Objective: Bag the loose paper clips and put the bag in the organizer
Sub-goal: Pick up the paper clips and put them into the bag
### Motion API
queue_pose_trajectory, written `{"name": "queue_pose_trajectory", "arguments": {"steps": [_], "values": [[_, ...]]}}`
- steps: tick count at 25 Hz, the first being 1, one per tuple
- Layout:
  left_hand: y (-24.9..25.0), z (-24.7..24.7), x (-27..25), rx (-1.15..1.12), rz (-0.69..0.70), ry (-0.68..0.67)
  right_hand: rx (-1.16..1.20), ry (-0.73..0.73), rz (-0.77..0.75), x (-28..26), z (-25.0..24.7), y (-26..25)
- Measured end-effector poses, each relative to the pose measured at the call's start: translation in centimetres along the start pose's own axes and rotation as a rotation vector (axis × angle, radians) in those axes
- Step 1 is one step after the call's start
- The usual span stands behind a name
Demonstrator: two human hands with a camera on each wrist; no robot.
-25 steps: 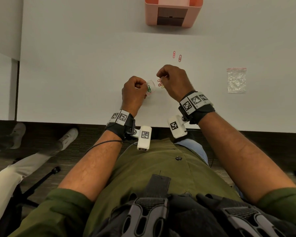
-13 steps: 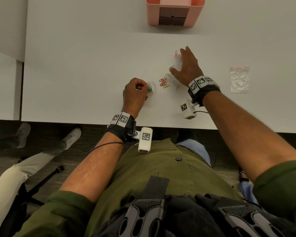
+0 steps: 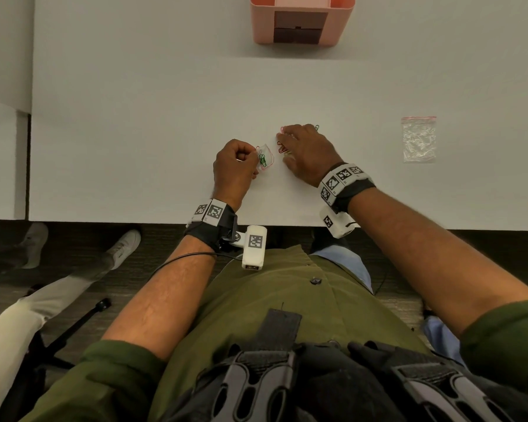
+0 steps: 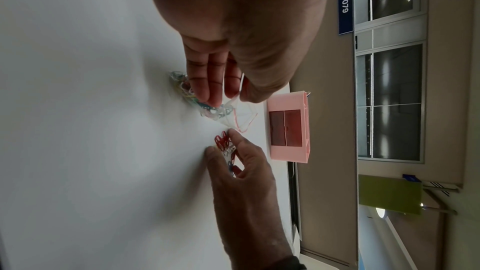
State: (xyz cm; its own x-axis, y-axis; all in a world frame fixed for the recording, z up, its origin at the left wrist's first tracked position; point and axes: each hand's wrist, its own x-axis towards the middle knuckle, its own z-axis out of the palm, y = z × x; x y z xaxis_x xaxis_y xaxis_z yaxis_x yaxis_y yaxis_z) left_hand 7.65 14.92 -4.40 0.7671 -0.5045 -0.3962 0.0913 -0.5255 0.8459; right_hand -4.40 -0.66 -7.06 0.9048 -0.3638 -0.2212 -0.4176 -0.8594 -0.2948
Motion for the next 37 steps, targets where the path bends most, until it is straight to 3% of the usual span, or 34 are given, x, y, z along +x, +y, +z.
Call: {"name": "queue_pose_trajectory", "arguments": {"steps": [5, 12, 16, 21, 25, 28, 34, 37], "values": [[0.0, -0.1, 0.0, 0.011, 0.004, -0.004, -0.009, 0.093, 0.038, 0.6, 0.5, -0.2], [0.0, -0.3, 0.0, 0.006, 0.006, 0.001, 0.132, 0.073, 0.15, 1.1, -0.5, 0.0], [0.1, -0.1, 0.1, 0.0, 0.001, -0.007, 0.312, 0.068, 0.252, 1.2, -1.3, 0.7], [0.2, 0.0, 0.2, -0.005, -0.004, -0.01, 0.669, 0.185, 0.426, 0.8, -3.0, 0.9], [0.2, 0.1, 0.4, -0.004, -0.007, -0.009, 0.855, 0.2, 0.411, -0.1, -4.6, -0.4], [0.2, 0.2, 0.5, 0.002, -0.008, -0.007, 0.742, 0.159, 0.314, -0.7, -5.5, -2.0], [0.3, 0.3, 0.5, 0.001, -0.013, -0.006, 0.171, 0.1, 0.052, -0.3, -4.3, -5.0], [0.2, 0.2, 0.5, -0.013, -0.006, -0.006, 0.043, 0.049, 0.007, 0.3, -3.8, -6.2]]}}
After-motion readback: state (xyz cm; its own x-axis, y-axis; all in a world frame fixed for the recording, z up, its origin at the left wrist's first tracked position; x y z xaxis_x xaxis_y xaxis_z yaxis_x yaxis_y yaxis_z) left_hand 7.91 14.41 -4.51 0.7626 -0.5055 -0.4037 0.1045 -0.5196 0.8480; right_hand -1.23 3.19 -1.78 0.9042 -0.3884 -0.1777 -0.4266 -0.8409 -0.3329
